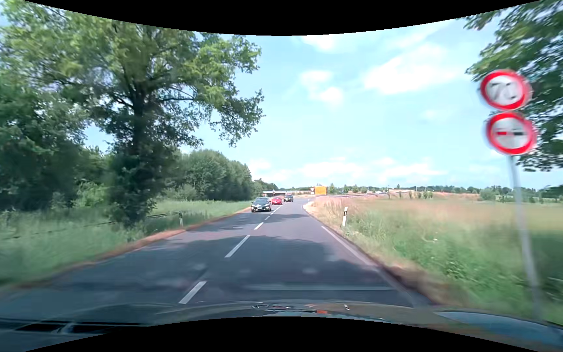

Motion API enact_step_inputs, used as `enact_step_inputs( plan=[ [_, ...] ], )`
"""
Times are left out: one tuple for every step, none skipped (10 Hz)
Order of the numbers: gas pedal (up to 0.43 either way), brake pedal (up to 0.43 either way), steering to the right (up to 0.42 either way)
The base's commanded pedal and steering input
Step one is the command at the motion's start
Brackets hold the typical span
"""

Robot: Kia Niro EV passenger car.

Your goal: Follow the waypoints while adhering to traffic rules and regulations

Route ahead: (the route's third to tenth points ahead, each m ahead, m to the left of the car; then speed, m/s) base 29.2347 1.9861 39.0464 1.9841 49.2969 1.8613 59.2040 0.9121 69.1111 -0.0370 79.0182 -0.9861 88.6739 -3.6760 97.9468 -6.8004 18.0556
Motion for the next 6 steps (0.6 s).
enact_step_inputs(
  plan=[
    [0.079, 0.000, 0.000],
    [0.079, 0.000, 0.000],
    [0.079, 0.000, 0.000],
    [0.087, 0.000, 0.000],
    [0.110, 0.000, 0.000],
    [0.118, 0.000, 0.000]
  ],
)
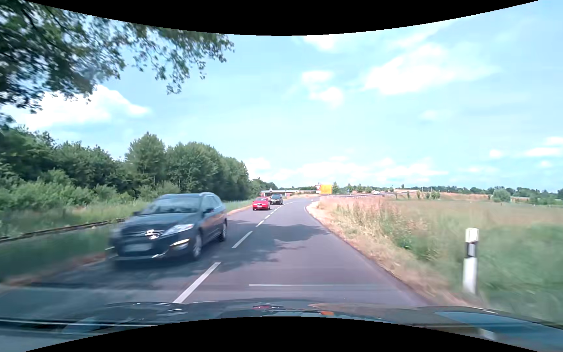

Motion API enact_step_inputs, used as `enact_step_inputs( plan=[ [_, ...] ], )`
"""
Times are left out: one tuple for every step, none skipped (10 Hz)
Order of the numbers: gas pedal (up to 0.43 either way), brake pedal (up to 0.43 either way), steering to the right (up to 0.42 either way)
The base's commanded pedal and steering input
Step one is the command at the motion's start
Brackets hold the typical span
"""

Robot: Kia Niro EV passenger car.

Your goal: Follow the waypoints while adhering to traffic rules and regulations

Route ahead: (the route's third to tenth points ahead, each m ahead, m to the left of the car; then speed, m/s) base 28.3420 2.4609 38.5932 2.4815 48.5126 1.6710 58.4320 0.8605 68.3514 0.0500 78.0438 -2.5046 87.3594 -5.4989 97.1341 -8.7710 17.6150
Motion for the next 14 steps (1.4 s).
enact_step_inputs(
  plan=[
    [0.118, 0.000, 0.000],
    [0.118, 0.000, 0.000],
    [0.118, 0.000, 0.000],
    [0.118, 0.000, 0.000],
    [0.118, 0.000, 0.000],
    [0.118, 0.000, 0.000],
    [0.118, 0.000, 0.000],
    [0.118, 0.000, 0.000],
    [0.118, 0.000, 0.000],
    [0.118, 0.000, 0.000],
    [0.118, 0.000, 0.000],
    [0.130, 0.000, 0.000],
    [0.130, 0.000, 0.001],
    [0.138, 0.000, 0.002]
  ],
)
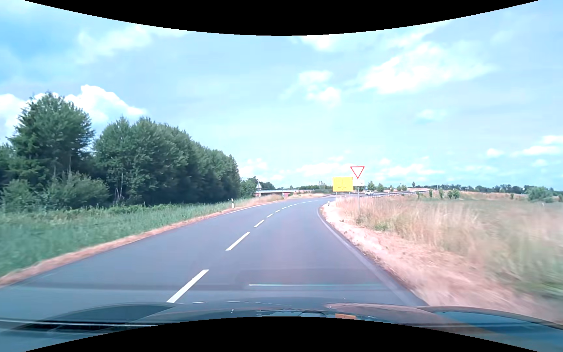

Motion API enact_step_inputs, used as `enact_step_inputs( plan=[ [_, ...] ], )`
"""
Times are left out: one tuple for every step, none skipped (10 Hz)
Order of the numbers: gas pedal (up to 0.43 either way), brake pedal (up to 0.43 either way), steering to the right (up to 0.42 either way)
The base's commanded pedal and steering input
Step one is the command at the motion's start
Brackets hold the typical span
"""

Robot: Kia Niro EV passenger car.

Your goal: Follow the waypoints while adhering to traffic rules and regulations

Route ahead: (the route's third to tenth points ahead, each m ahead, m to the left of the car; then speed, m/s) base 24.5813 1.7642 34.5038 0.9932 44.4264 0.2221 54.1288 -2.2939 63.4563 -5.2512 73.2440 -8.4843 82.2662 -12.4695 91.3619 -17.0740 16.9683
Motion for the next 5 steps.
enact_step_inputs(
  plan=[
    [0.150, 0.000, 0.002],
    [0.157, 0.000, 0.004],
    [0.157, 0.000, 0.006],
    [0.157, 0.000, 0.010],
    [0.157, 0.000, 0.012]
  ],
)
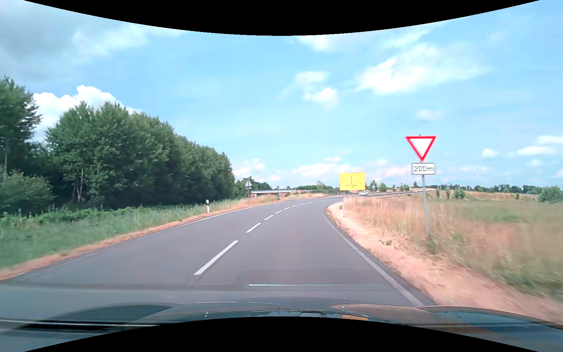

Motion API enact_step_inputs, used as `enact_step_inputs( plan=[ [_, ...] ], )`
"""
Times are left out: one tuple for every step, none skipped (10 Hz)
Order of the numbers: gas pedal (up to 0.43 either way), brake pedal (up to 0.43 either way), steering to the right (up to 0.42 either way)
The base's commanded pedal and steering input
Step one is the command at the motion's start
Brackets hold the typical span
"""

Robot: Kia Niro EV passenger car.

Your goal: Follow the waypoints while adhering to traffic rules and regulations

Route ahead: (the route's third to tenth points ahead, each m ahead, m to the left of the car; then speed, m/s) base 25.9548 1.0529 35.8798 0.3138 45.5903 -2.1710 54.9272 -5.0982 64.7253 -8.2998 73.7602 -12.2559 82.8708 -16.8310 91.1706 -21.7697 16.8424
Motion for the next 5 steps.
enact_step_inputs(
  plan=[
    [0.157, 0.000, 0.013],
    [0.157, 0.000, 0.013],
    [0.157, 0.000, 0.017],
    [0.157, 0.000, 0.020],
    [0.157, 0.000, 0.021]
  ],
)
